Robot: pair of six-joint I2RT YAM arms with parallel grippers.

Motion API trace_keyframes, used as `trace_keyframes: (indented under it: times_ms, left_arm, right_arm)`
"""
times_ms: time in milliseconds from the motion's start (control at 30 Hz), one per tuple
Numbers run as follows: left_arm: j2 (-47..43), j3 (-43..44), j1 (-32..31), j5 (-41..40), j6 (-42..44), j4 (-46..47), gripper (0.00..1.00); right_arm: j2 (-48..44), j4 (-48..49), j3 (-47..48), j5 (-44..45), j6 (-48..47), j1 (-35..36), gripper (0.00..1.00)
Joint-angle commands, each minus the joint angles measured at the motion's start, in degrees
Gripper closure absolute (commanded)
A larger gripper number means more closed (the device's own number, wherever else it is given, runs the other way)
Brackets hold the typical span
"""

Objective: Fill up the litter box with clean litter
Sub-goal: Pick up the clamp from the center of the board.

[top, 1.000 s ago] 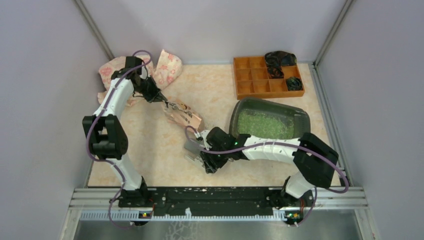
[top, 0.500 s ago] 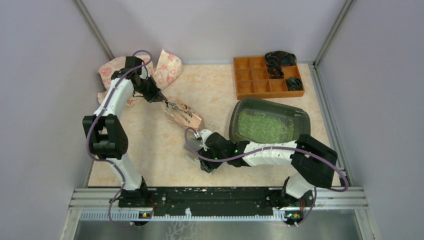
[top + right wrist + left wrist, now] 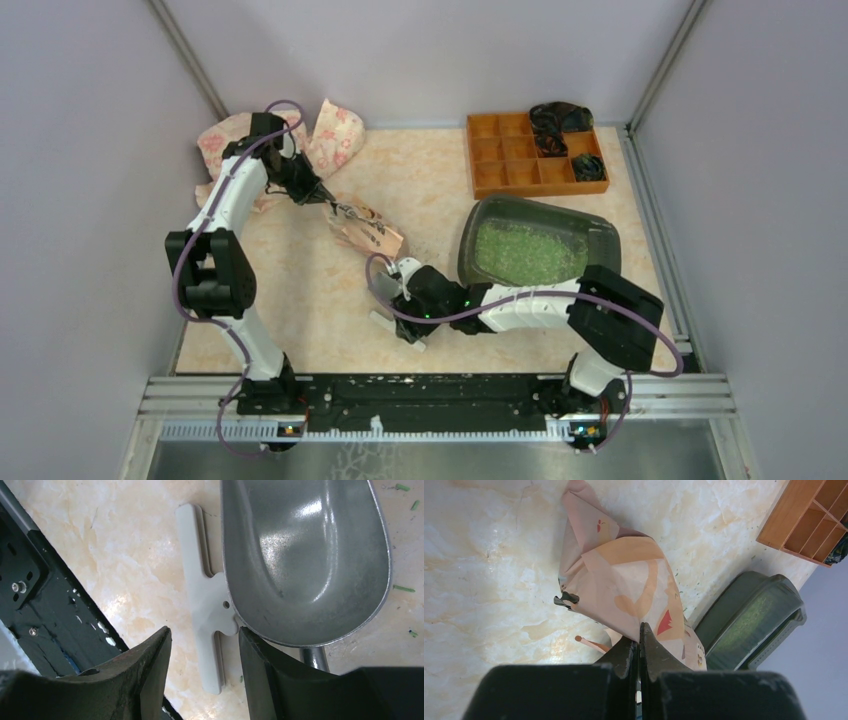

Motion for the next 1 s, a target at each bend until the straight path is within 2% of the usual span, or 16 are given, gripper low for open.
trace_keyframes:
  times_ms: [0,267,533,633,700,767,967]
  left_arm:
    - [0.4,0.2,0.2,1.1,0.8,1.9,1.00]
    - [0.5,-0.1,0.2,2.0,0.9,2.3,1.00]
    - [0.4,0.2,0.2,2.5,1.3,2.1,0.99]
    - [0.6,1.0,0.2,2.9,2.0,0.8,0.93]
    - [0.5,1.1,0.2,2.7,2.2,0.2,0.85]
    - [0.0,0.9,1.3,2.6,2.3,-0.2,0.78]
    - [-1.2,0.8,2.0,2.3,2.7,-1.5,0.45]
  right_arm:
    - [0.9,2.8,2.4,1.8,0.0,0.6,0.48]
    - [2.2,2.4,2.7,6.6,-0.1,0.6,0.48]
    - [3.8,4.3,4.6,3.6,-1.2,0.6,0.63]
    - [3.1,4.5,4.6,2.9,-1.7,0.6,0.64]
    - [2.8,4.5,4.5,2.5,-2.1,0.6,0.66]
    - [2.8,4.3,4.5,2.5,-2.4,0.6,0.75]
    - [2.6,3.7,4.3,0.2,-3.1,0.6,0.93]
